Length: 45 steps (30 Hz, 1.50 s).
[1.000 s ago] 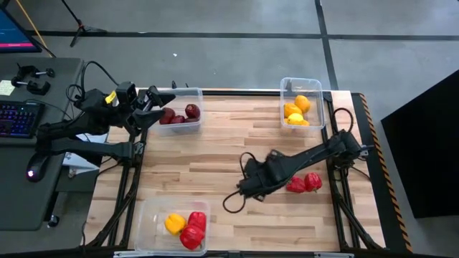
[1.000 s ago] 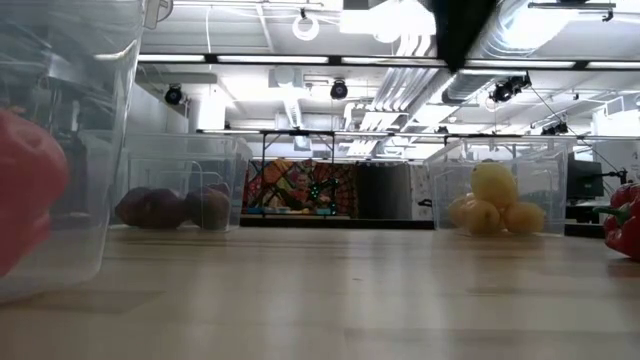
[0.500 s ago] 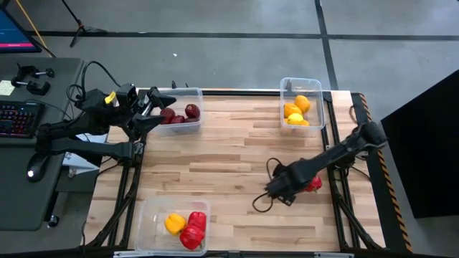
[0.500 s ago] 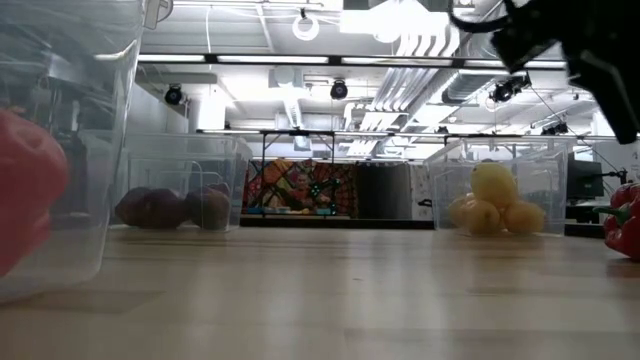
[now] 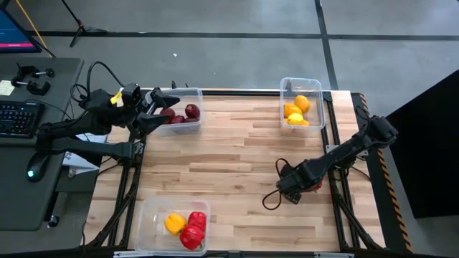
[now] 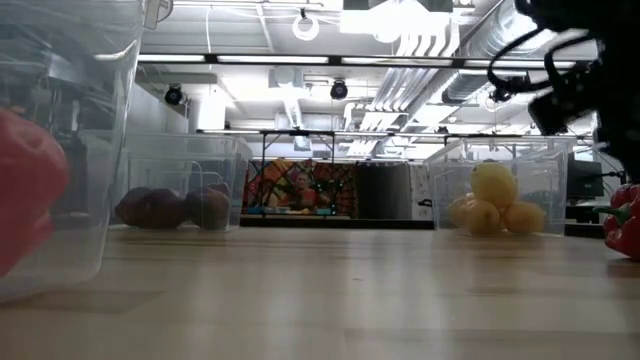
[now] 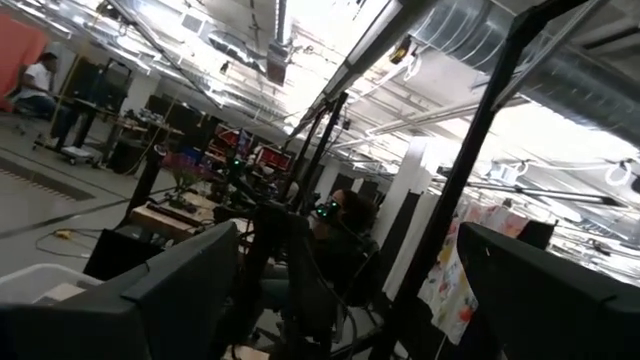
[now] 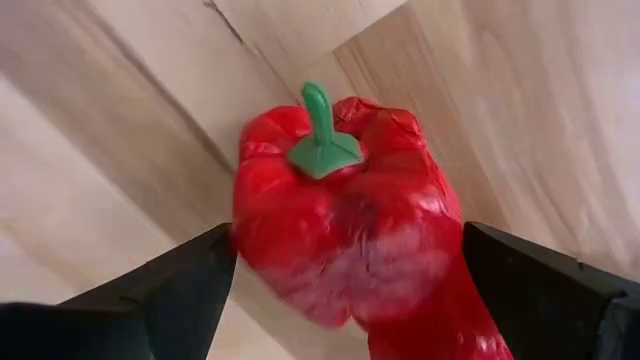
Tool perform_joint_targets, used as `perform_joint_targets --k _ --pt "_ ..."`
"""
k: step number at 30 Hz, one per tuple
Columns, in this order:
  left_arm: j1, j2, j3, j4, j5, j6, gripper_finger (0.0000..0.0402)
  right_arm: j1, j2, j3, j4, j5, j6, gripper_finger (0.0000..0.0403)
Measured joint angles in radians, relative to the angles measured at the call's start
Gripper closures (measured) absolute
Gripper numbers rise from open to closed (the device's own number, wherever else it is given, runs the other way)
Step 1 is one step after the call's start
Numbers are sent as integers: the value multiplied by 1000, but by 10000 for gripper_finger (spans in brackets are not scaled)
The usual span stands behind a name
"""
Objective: Sort produce into baskets
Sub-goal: Put the red bell pepper into the bottom transparent bin
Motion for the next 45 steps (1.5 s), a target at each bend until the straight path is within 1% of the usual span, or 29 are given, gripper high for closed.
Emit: perform_joint_targets --k 7,10,13,16,20,22,24,29,34,40,45 --pt "0 15 0 1 -32 -1 37 1 0 -88 90 10 43 29" --pt "0 20 0 1 -47 4 37 8 0 -91 107 8 46 30" --pt "0 21 0 1 -51 25 37 14 -1 -61 123 37 59 45" --pt "0 23 0 1 -51 22 37 19 -2 -8 123 109 73 78" --pt "0 23 0 1 -51 -2 37 21 -3 85 142 197 72 146" --pt "0 23 0 1 -51 -3 37 21 -3 137 177 239 69 180" --pt "0 23 0 0 -51 -3 37 21 -3 185 245 302 57 196" --pt "0 24 0 1 -51 -34 37 18 -3 269 457 456 -62 196" --pt "0 25 0 1 -51 -46 37 16 -3 320 615 524 -197 190" --pt "0 25 0 1 -51 -56 37 12 -3 339 850 531 -337 194" --pt "0 25 0 1 -51 -56 37 -8 26 339 1029 463 -405 193"
